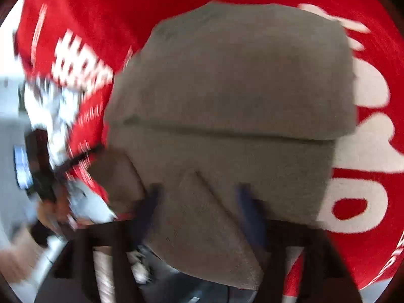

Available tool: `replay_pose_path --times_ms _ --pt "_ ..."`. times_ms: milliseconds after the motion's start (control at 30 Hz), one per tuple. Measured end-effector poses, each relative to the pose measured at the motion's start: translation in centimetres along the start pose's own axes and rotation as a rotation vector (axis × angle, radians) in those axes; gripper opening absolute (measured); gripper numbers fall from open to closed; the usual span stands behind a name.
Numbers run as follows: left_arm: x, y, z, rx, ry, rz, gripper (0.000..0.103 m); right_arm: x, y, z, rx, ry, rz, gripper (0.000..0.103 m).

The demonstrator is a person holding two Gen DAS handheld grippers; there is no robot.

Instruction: Fold small clothes

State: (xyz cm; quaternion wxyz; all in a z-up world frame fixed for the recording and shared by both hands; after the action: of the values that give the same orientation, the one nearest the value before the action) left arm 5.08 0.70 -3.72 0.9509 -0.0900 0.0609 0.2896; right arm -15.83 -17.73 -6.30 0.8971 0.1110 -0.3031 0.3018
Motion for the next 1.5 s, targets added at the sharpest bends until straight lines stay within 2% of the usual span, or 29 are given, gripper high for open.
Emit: replay_pose_path --times_ms 67,133,200,267,300,367,467,533,633,700,767,800,833,867,900,933,1000,1100,1133,1167,1233,1267,1300,1333,1367,1400,1433,1500 --pt "0.3 0.2 0.2 0.017 -0.020 0.008 0.013 1.2 1.0 -2.1 0.075 0.076 0.088 0.074" --pt "0.7 0.4 0.5 0.036 -0.054 0.017 0.014 1.5 1.8 -3.7 0.121 0.169 0.140 0.063" --pt "1.1 0.7 0.8 0.066 -0.093 0.019 0.014 1.8 2.5 -5.5 0.165 0.258 0.192 0.058" --pt "1.4 0.9 1.0 0.085 -0.114 0.009 0.014 3.1 3.0 -5.9 0.174 0.352 0.314 0.019" --pt "1.6 1.0 1.0 0.087 -0.118 0.004 0.014 3.6 3.3 -5.9 0.178 0.377 0.355 0.007" --pt "1.9 1.1 1.0 0.090 -0.112 0.002 0.014 4.4 3.3 -4.9 0.150 0.382 0.389 0.007" --pt "2.0 1.1 1.1 0.093 -0.088 -0.012 0.014 4.3 2.1 -1.3 0.025 0.415 0.347 0.007" --pt "1.9 0.9 1.1 0.082 -0.091 -0.044 0.014 2.5 0.7 1.5 -0.065 0.445 0.243 0.007" --pt "1.4 0.6 0.3 0.084 -0.113 -0.133 0.014 -0.8 -0.4 4.0 -0.131 0.459 0.035 0.007" --pt "1.3 0.2 -0.6 0.125 -0.124 -0.182 0.014 -2.6 -0.3 4.6 -0.154 0.440 -0.082 0.007" --pt "1.2 -0.3 -0.6 0.117 -0.112 -0.204 0.014 -3.7 0.3 4.4 -0.160 0.433 -0.142 0.007" --pt "1.1 -0.6 -0.6 0.114 -0.110 -0.215 0.023 -4.3 0.8 4.7 -0.160 0.435 -0.156 0.007" --pt "1.1 -0.9 -0.7 0.110 -0.109 -0.219 0.065 -4.4 1.1 4.5 -0.157 0.438 -0.162 0.007" --pt "1.0 -1.5 -0.5 0.083 -0.117 -0.221 0.090 -4.3 1.3 4.1 -0.155 0.445 -0.164 0.007" --pt "0.9 -1.9 -0.3 0.060 -0.130 -0.224 0.102 -4.2 1.1 3.8 -0.151 0.447 -0.167 0.007" --pt "0.5 -2.4 0.0 0.032 -0.130 -0.239 0.102 -3.9 0.8 3.0 -0.143 0.446 -0.174 0.007" --pt "-0.3 -3.0 -0.3 0.029 -0.117 -0.245 0.102 -4.4 0.6 2.5 -0.132 0.426 -0.200 0.007" --pt "-1.0 -3.6 -1.7 0.045 -0.118 -0.246 0.102 -5.0 0.2 2.1 -0.119 0.371 -0.252 0.010" --pt "-1.4 -3.7 -2.3 0.056 -0.116 -0.251 0.102 -5.3 0.1 2.0 -0.117 0.365 -0.273 0.015" --pt "-1.8 -3.7 -3.3 0.074 -0.113 -0.262 0.102 -5.6 0.0 2.1 -0.116 0.353 -0.288 0.020" --pt "-2.0 -4.0 -5.0 0.111 -0.107 -0.261 0.102 -6.0 -0.1 2.2 -0.120 0.316 -0.314 0.059" --pt "-2.1 -3.8 -5.5 0.126 -0.101 -0.254 0.101 -6.1 -0.1 2.3 -0.125 0.300 -0.319 0.060" --pt "-2.1 -3.7 -6.1 0.139 -0.087 -0.246 0.086 -6.2 -0.2 2.4 -0.129 0.288 -0.317 0.060" --pt "-2.1 -3.6 -6.5 0.156 -0.074 -0.237 0.059 -6.2 -0.3 2.2 -0.121 0.294 -0.307 0.053" --pt "-2.1 -3.5 -6.8 0.166 -0.071 -0.228 0.054 -6.0 -0.3 2.1 -0.111 0.310 -0.289 0.042" --pt "-2.2 -3.6 -6.4 0.141 -0.056 -0.231 0.025 -5.6 -0.5 1.8 -0.102 0.325 -0.270 0.008" --pt "-2.5 -3.6 -5.7 0.133 -0.004 -0.234 0.007 -5.3 -0.5 1.6 -0.083 0.337 -0.253 0.007" --pt "-2.5 -3.6 -4.2 0.104 0.018 -0.221 0.007 -4.1 -0.4 2.0 -0.081 0.368 -0.208 0.007"
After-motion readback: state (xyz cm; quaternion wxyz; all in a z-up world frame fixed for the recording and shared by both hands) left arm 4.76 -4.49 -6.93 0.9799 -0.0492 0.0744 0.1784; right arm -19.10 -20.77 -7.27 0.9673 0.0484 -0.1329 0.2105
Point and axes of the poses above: each gripper's, at about its wrist camera, not at the fingertips, and z roughly against the way its jaws point, x to its left, y to its underside, the point moved 4 cm from there along -z, roughly the way its jaws point, and after that the axes turned 4 degrees about -y, right-handed, at the moved point
